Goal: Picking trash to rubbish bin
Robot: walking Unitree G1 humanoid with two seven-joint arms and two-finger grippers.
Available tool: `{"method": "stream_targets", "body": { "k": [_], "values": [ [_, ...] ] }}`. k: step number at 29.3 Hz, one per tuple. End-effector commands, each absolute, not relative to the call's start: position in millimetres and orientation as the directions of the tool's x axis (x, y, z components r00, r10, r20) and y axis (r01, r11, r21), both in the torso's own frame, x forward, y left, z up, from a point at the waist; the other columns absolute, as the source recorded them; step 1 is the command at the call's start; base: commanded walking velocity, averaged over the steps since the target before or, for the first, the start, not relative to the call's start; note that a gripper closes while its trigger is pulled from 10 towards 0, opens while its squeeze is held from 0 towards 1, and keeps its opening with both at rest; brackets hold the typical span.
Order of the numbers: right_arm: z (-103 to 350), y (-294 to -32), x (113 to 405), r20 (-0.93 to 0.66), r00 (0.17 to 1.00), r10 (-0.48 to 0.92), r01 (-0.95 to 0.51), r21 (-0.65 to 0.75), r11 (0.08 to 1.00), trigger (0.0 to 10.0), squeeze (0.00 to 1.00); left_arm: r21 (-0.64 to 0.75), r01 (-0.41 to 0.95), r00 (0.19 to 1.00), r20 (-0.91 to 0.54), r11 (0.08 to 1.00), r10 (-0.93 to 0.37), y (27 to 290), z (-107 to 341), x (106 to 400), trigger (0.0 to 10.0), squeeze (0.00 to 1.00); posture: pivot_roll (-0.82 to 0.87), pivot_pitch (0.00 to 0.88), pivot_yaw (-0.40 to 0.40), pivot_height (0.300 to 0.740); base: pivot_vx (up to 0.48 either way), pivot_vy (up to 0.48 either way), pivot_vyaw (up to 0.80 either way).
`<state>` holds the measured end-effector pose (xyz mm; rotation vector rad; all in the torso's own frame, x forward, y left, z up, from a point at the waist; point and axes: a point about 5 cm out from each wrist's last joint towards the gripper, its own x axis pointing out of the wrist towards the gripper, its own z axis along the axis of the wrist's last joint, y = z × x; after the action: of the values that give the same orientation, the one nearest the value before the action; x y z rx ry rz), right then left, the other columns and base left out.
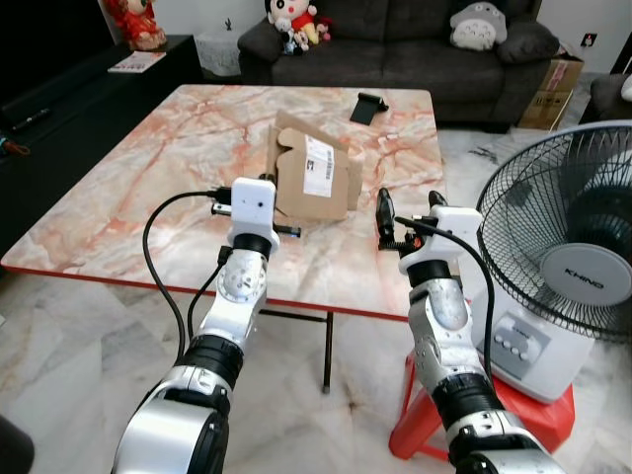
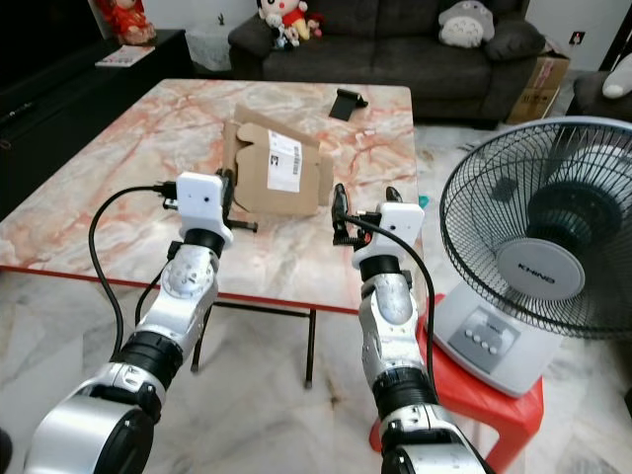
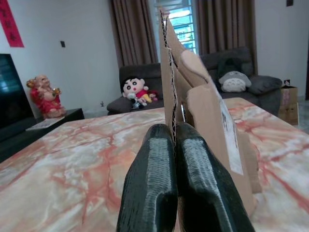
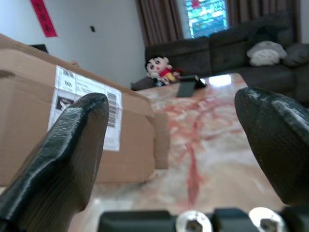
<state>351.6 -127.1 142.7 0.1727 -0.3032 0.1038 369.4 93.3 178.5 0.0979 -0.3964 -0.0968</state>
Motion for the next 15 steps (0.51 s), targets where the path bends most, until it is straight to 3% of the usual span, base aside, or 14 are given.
{"method": "stream_targets", "body": {
  "k": [1, 15],
  "values": [
    [144.3, -127.3, 350.8, 0.318, 0.946, 0.064, -0.121, 0.163, 0.979, 10.0, 0.00, 0.134, 0.056, 0.921, 0.376, 0.989, -0.103, 99.6, 174.0, 367.6, 10.0, 0.00, -0.13, 0.000, 0.079, 0.740, -0.382, 0.000, 0.00],
    [140.2, -130.4, 349.4, 0.309, 0.949, 0.054, -0.108, 0.160, 0.981, 10.0, 0.00, 0.142, 0.044, 0.921, 0.377, 0.989, -0.095, 102.7, 172.2, 367.4, 10.0, 0.00, -0.13, 0.000, 0.081, 0.740, -0.375, 0.000, 0.00]
  ]
}}
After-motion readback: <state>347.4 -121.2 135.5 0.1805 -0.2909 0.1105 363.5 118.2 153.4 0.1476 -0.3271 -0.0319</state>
